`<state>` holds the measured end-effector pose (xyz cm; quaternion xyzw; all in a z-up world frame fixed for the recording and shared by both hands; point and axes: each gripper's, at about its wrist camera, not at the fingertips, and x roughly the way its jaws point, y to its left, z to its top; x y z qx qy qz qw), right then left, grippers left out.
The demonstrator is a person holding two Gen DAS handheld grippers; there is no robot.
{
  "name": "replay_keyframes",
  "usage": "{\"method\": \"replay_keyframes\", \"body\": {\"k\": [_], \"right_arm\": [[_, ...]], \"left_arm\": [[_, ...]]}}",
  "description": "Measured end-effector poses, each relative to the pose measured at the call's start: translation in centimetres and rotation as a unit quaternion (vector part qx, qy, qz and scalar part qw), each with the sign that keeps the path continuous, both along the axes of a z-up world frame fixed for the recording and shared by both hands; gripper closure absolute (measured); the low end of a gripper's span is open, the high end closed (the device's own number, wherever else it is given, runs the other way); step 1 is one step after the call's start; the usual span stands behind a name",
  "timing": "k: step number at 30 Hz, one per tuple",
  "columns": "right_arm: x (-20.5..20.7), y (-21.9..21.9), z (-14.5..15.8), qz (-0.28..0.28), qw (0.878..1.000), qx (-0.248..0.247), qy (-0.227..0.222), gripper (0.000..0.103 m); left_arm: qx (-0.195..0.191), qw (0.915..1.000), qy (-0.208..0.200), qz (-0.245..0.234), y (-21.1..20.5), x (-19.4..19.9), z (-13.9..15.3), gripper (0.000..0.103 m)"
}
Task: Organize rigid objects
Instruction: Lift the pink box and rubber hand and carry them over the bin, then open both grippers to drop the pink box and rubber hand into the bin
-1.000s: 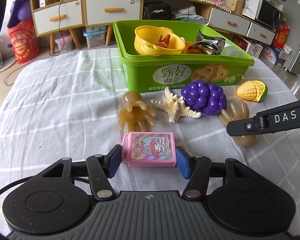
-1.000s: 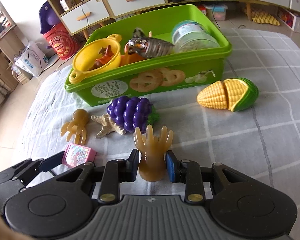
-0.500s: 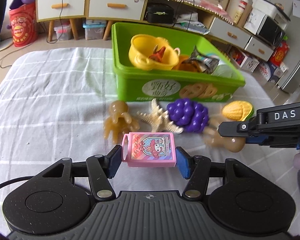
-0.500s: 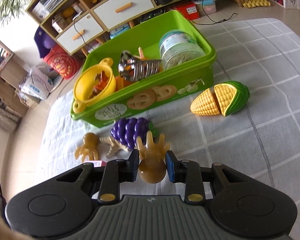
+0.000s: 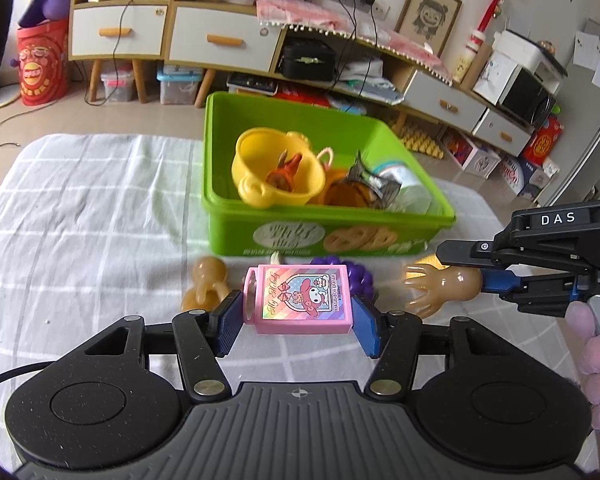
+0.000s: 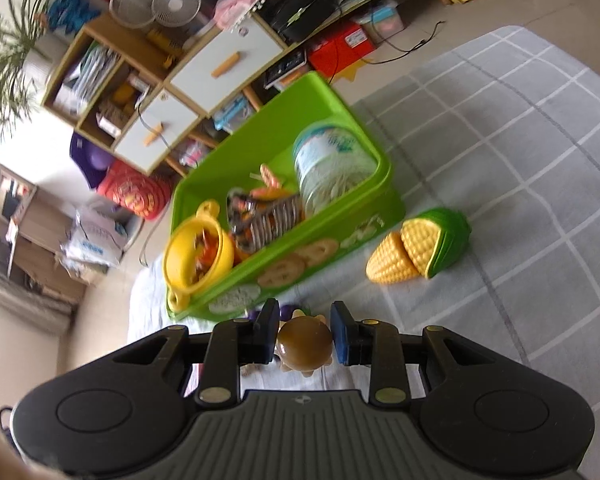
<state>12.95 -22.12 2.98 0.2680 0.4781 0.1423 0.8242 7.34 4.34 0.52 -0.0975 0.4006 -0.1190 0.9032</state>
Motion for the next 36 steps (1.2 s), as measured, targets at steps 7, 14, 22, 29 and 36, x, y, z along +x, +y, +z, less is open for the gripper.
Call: {"method": "replay_keyframes", "body": {"k": [7, 14, 22, 29, 36], "right_arm": [[1.1, -1.7, 1.0, -0.038, 0.998, 0.055, -0.021, 0.092], [3.5, -1.8, 3.1, -0.068, 0.995, 0.061, -0.051, 0.092], [6.1, -1.2, 1.7, -0.082, 0.993, 0.065, -0.053, 0.092], [7.4, 0.1, 1.3, -0.07, 0.993, 0.057, -0.081, 0.092], [7.7, 0.4, 0.9, -0.07, 0.992, 0.057, -0.088, 0.074]], "left_arm": [[-0.009, 0.9991, -0.037, 0.017, -0.4, 0.8, 2.2, 0.042], [0.037, 0.997, -0.068, 0.001, -1.7, 4.0, 3.0, 0.042], [0.078, 0.9938, -0.077, -0.018, -3.2, 7.0, 1.4, 0.041], [0.076, 0.9944, -0.073, -0.001, -2.6, 8.9, 0.3, 0.041], [0.04, 0.9938, -0.103, 0.012, -1.7, 8.3, 0.5, 0.017]]}}
